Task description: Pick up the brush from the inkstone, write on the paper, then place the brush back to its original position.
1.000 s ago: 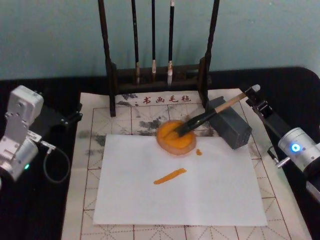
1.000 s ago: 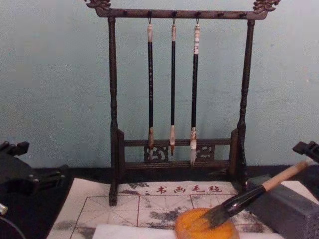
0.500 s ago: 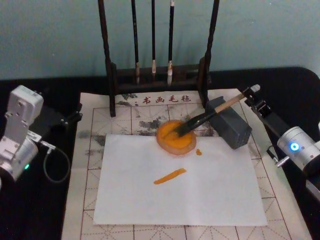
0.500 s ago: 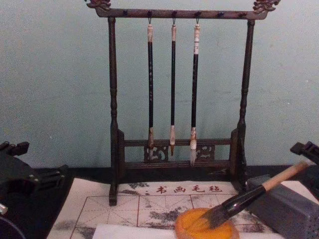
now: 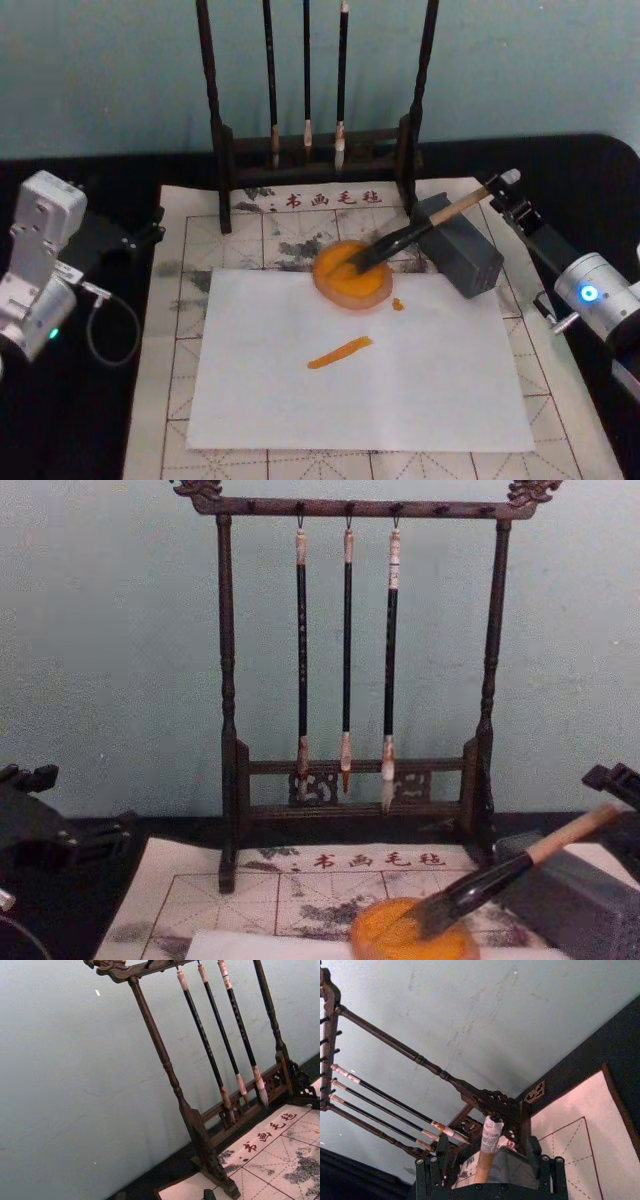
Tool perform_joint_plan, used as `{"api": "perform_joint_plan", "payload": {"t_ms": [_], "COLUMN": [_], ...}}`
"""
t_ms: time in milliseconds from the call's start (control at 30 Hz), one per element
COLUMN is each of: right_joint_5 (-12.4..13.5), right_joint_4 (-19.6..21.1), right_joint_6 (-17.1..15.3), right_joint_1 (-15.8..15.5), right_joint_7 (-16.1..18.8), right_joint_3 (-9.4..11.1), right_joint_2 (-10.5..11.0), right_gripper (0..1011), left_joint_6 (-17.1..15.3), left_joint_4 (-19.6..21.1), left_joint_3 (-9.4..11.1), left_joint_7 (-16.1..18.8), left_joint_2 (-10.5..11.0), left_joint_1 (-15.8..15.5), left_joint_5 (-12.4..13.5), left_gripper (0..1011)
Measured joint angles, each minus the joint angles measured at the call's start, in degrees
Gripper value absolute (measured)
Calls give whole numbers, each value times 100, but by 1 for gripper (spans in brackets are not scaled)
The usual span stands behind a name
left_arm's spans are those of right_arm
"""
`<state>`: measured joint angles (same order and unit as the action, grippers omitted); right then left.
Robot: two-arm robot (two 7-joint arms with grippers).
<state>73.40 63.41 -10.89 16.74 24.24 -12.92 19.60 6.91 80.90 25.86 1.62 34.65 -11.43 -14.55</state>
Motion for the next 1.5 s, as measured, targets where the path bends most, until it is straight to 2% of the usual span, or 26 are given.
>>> {"api": "perform_joint_plan", "payload": {"t_ms": [867, 1000, 1133, 1200, 1500], "right_joint_5": [-12, -14, -14, -14, -14], "right_joint_4": [-12, -12, -12, -12, -12], "right_joint_6": [-7, -8, -8, -8, -7], "right_joint_1": [3, 3, 3, 3, 3], "right_joint_7": [13, 12, 12, 12, 12], "right_joint_3": [12, 12, 12, 12, 12], "right_joint_2": [-9, -9, -9, -9, -9], "right_gripper": [993, 945, 823, 794, 498], "left_joint_6": [0, 0, 0, 0, 0], "left_joint_4": [0, 0, 0, 0, 0], "left_joint_3": [0, 0, 0, 0, 0], "left_joint_7": [0, 0, 0, 0, 0], "left_joint_2": [0, 0, 0, 0, 0], "left_joint_1": [0, 0, 0, 0, 0], "left_joint_5": [0, 0, 0, 0, 0], "left_gripper": [1001, 1001, 1001, 1001, 1001]}}
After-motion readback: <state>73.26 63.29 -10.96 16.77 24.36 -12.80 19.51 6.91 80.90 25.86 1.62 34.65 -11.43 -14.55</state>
